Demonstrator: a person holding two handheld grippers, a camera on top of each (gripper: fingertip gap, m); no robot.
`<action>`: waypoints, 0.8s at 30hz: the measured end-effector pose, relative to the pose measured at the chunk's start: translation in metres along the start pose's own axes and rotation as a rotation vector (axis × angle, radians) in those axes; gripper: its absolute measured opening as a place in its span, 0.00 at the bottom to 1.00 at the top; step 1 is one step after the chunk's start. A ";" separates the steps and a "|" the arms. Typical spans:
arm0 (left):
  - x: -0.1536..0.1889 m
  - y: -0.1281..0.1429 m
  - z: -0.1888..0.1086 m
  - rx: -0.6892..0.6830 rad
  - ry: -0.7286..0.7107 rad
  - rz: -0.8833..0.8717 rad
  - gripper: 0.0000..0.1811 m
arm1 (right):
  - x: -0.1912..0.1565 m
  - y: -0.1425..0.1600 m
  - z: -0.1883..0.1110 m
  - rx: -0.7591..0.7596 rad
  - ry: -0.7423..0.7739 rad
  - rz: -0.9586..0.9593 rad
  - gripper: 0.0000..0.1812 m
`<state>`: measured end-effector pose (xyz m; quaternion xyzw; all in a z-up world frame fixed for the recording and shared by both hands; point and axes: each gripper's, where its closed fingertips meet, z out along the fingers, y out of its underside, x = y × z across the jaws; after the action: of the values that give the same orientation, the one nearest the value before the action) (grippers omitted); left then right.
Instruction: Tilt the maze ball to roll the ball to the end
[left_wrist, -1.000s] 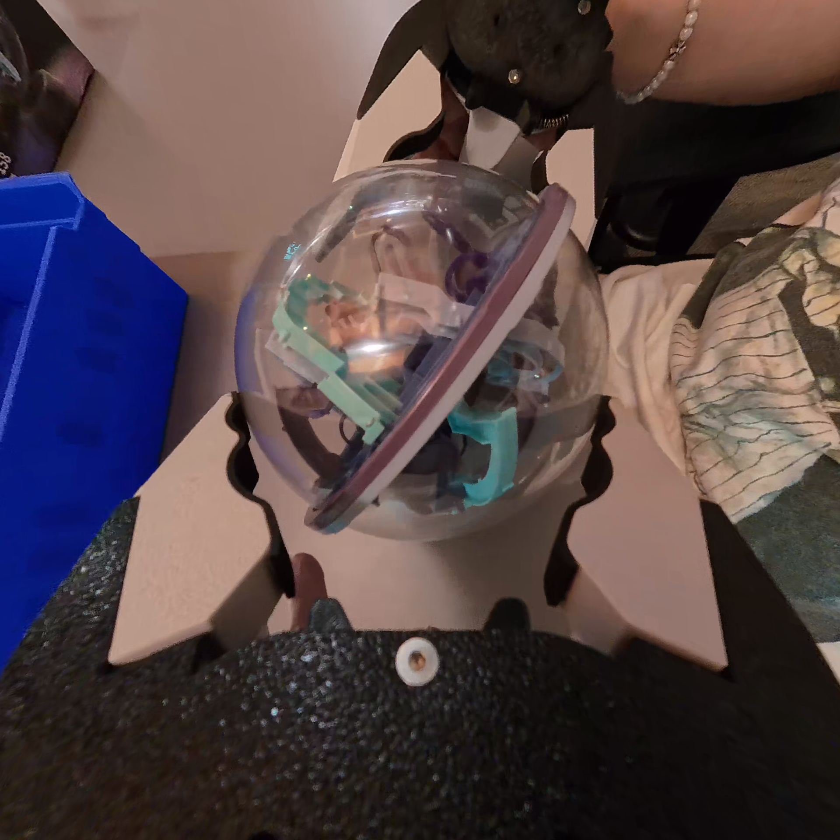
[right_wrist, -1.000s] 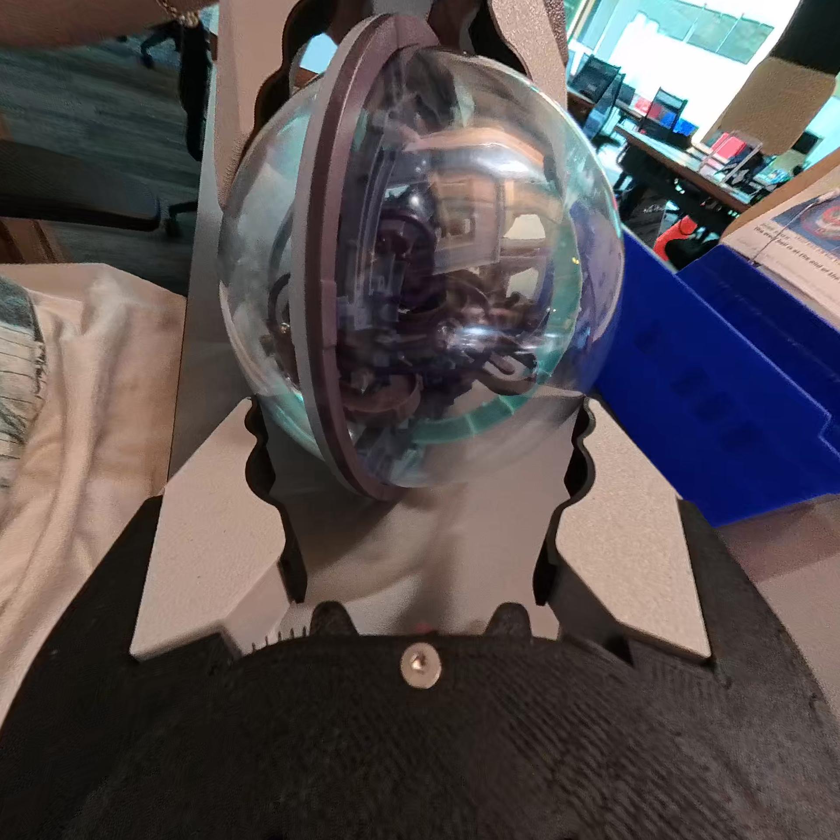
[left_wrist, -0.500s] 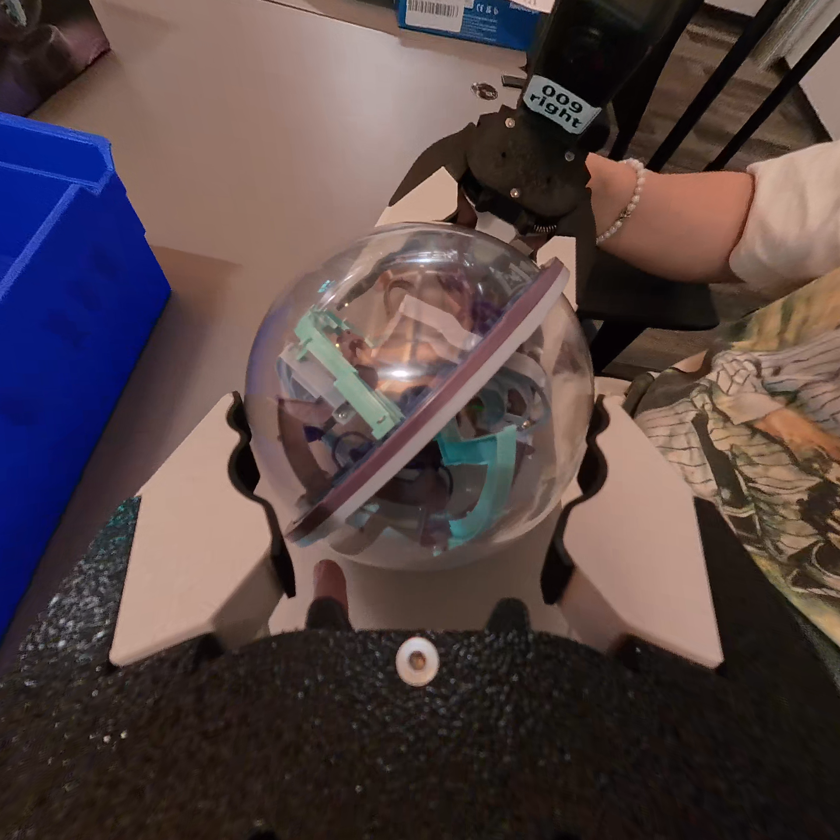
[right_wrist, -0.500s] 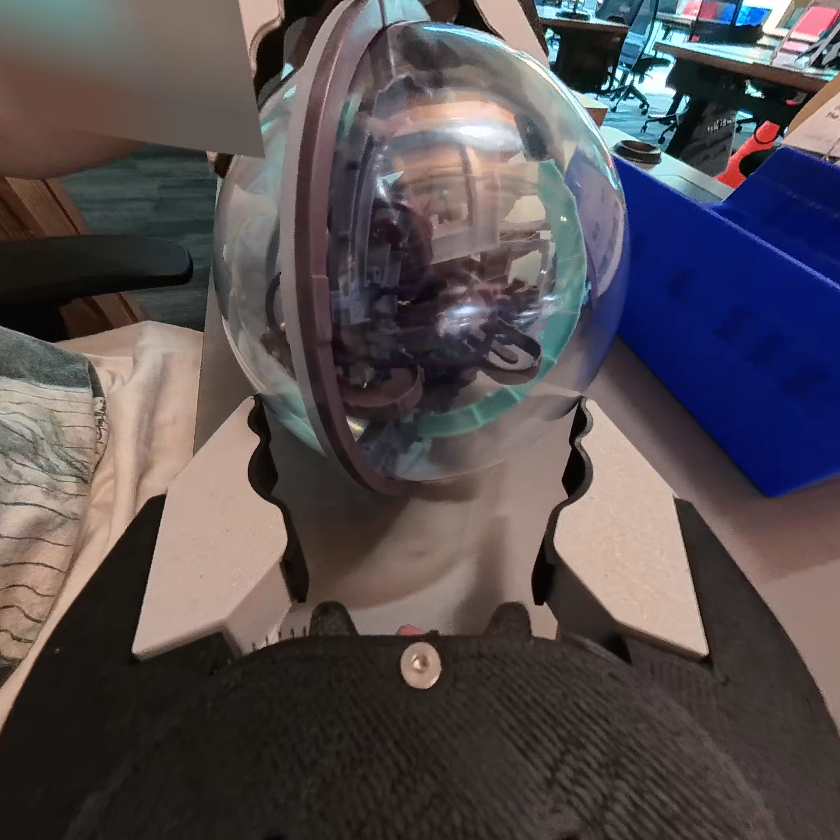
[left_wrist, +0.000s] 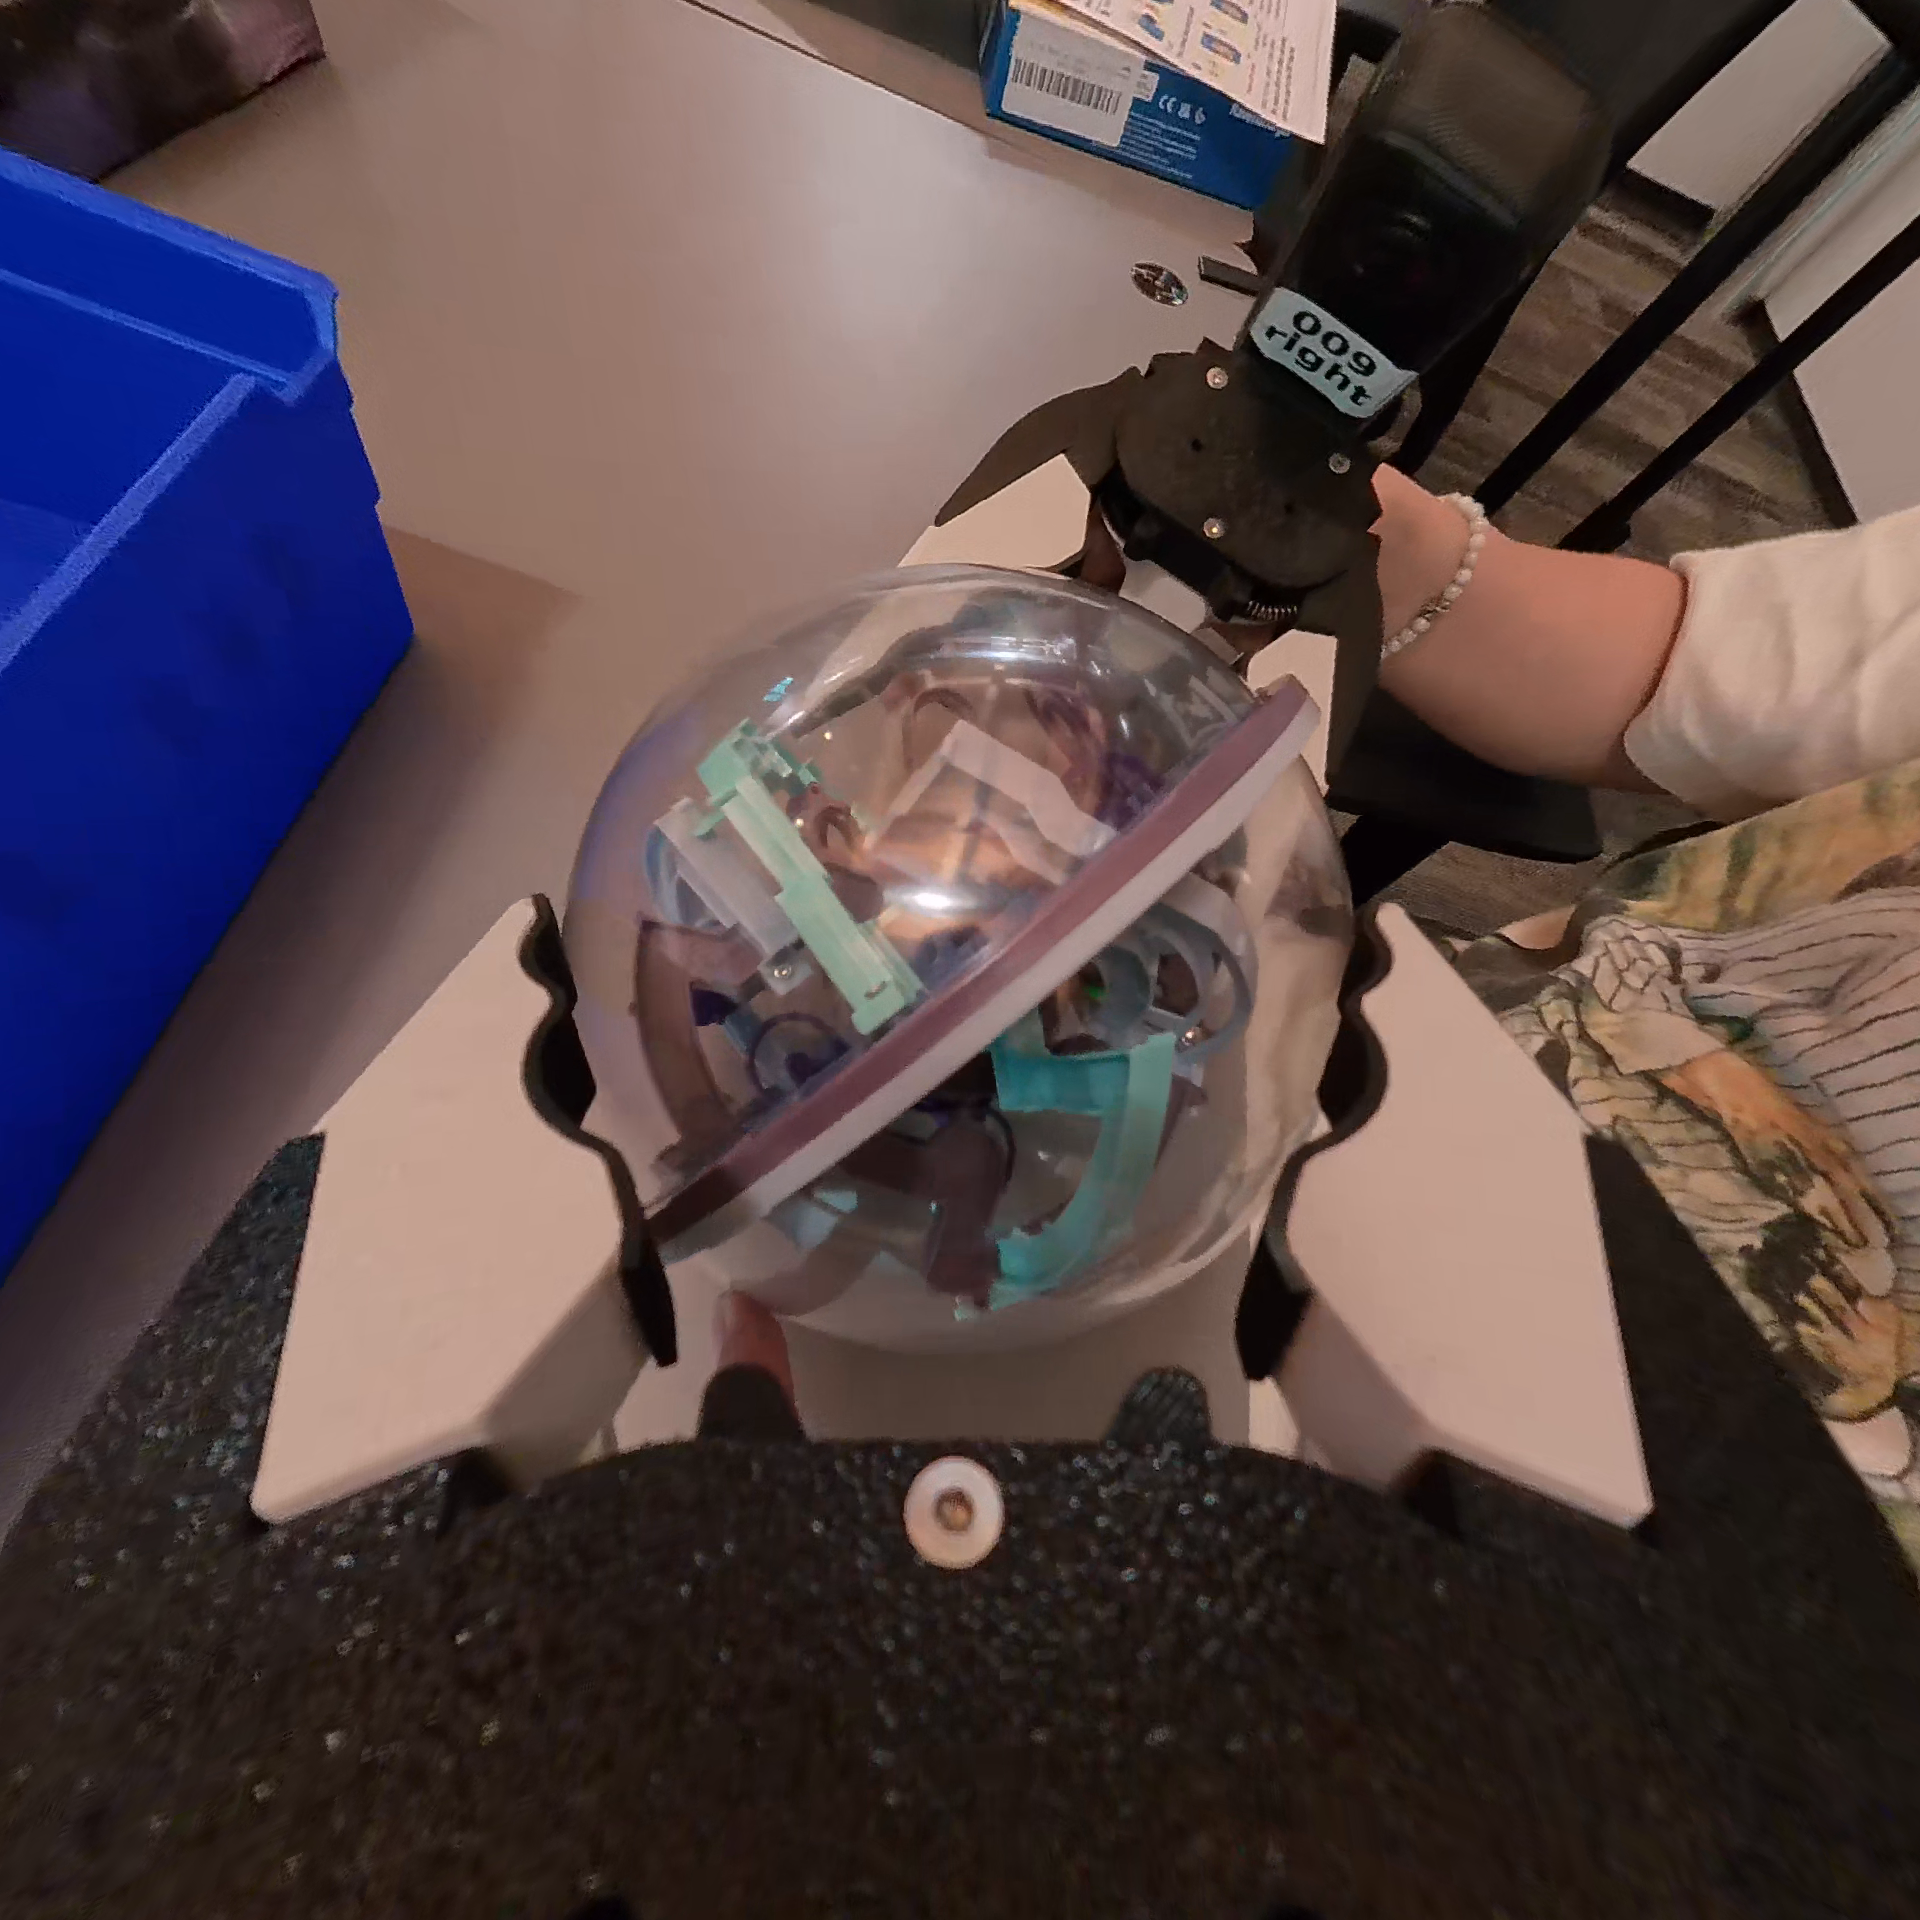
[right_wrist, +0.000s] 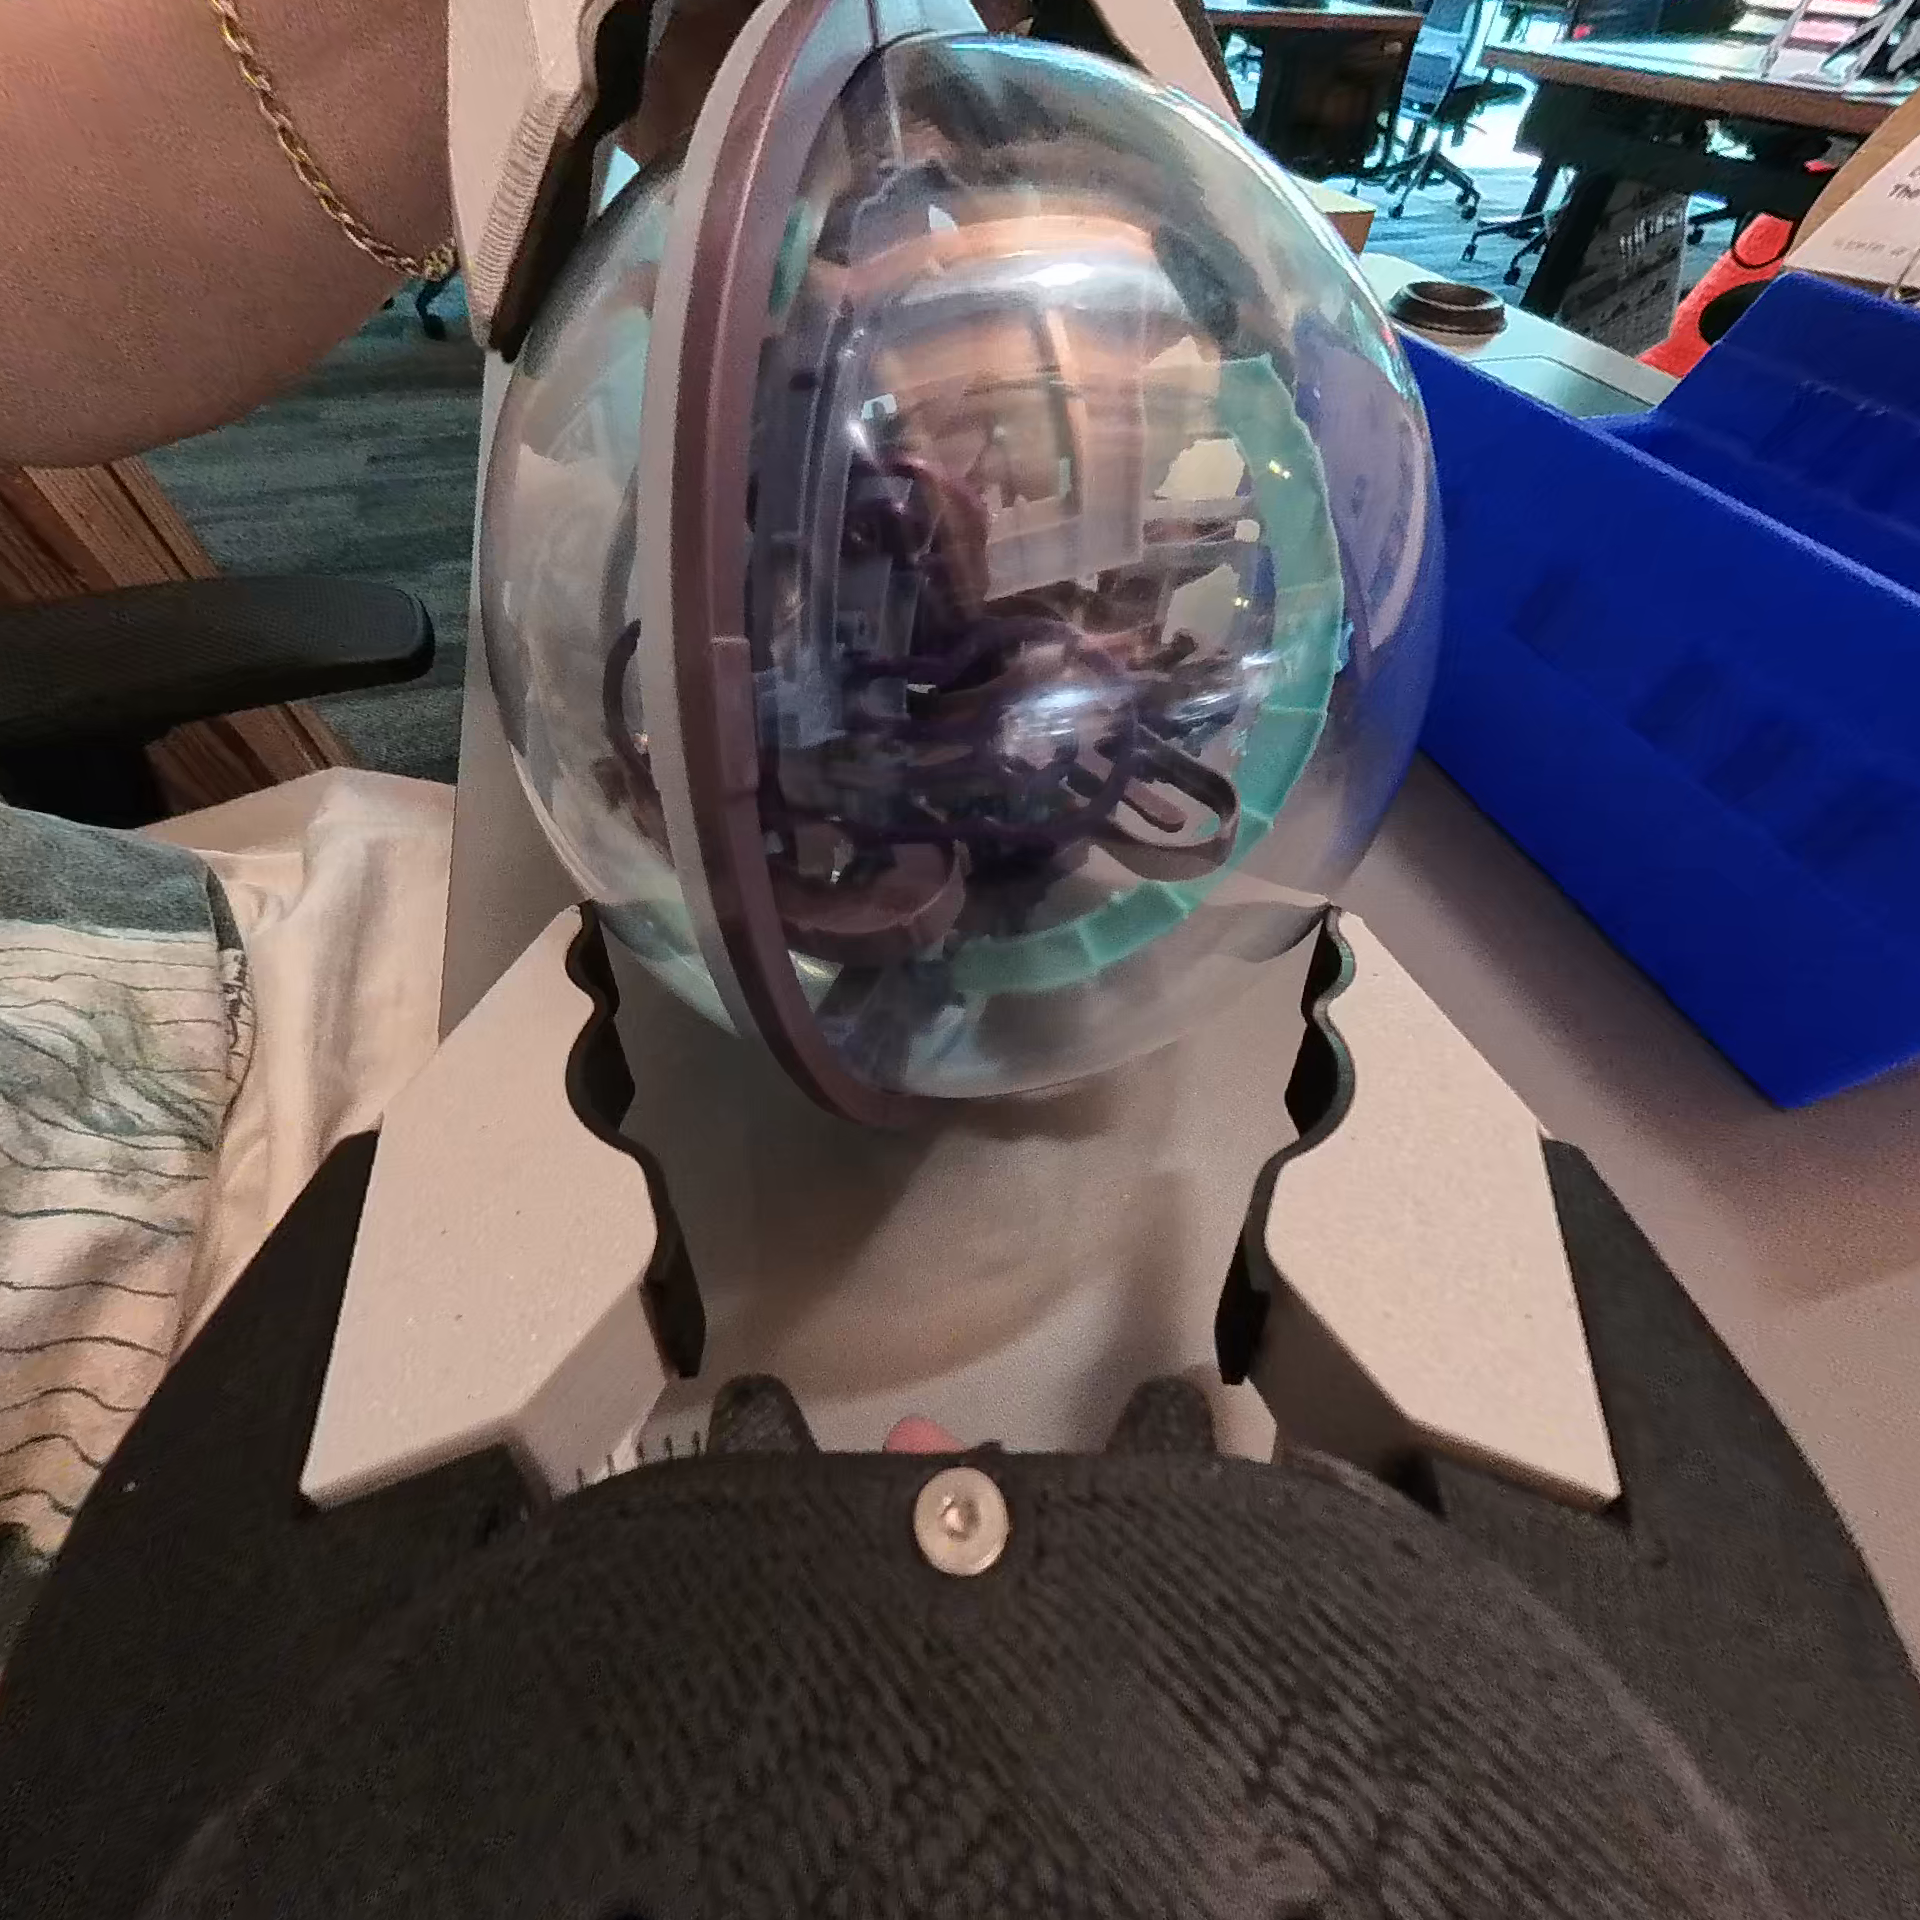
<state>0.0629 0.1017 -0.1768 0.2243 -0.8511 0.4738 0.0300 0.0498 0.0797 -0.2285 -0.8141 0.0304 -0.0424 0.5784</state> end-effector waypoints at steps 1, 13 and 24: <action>-0.001 -0.001 0.001 0.000 -0.001 -0.018 0.78 | 0.001 0.000 0.000 0.001 -0.003 0.009 0.71; -0.024 -0.011 0.003 0.026 0.037 -0.237 0.77 | 0.010 0.000 0.000 0.011 -0.099 0.272 0.68; -0.027 -0.012 0.006 -0.055 -0.010 -0.272 0.78 | 0.004 0.009 0.004 -0.046 -0.198 0.409 0.66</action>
<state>0.0925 0.1008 -0.1780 0.3390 -0.8257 0.4406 0.0961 0.0539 0.0799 -0.2378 -0.8040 0.1388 0.1566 0.5566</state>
